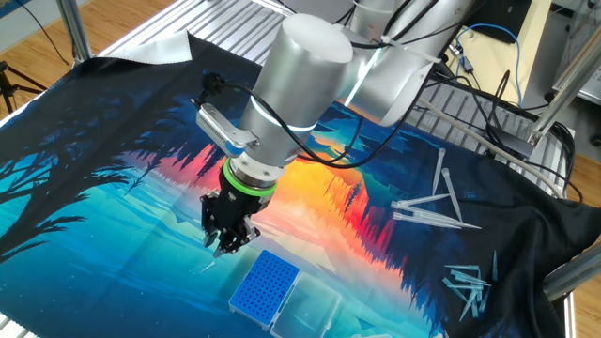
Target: Insert a small pipette tip into the holder for small pipette tips
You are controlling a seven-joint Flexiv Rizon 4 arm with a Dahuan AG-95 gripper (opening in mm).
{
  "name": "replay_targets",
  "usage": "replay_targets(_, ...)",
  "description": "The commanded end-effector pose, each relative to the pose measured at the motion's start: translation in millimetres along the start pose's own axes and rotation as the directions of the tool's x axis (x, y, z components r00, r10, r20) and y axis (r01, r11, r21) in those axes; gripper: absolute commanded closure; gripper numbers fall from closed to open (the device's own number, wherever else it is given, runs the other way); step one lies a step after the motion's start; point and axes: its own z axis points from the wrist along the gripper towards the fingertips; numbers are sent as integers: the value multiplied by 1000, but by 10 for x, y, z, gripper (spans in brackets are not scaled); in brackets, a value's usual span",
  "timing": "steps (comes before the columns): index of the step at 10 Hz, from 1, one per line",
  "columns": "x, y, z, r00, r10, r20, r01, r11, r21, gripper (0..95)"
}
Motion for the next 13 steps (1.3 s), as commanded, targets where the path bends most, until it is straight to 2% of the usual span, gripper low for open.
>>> replay_targets(1,-5,-2,47,1000,-1,2,1,1000,-8,760)
replay_targets(10,35,18,96,1000,6,9,-6,1000,-11,760)
replay_targets(13,36,40,131,1000,9,24,-8,1000,-12,760)
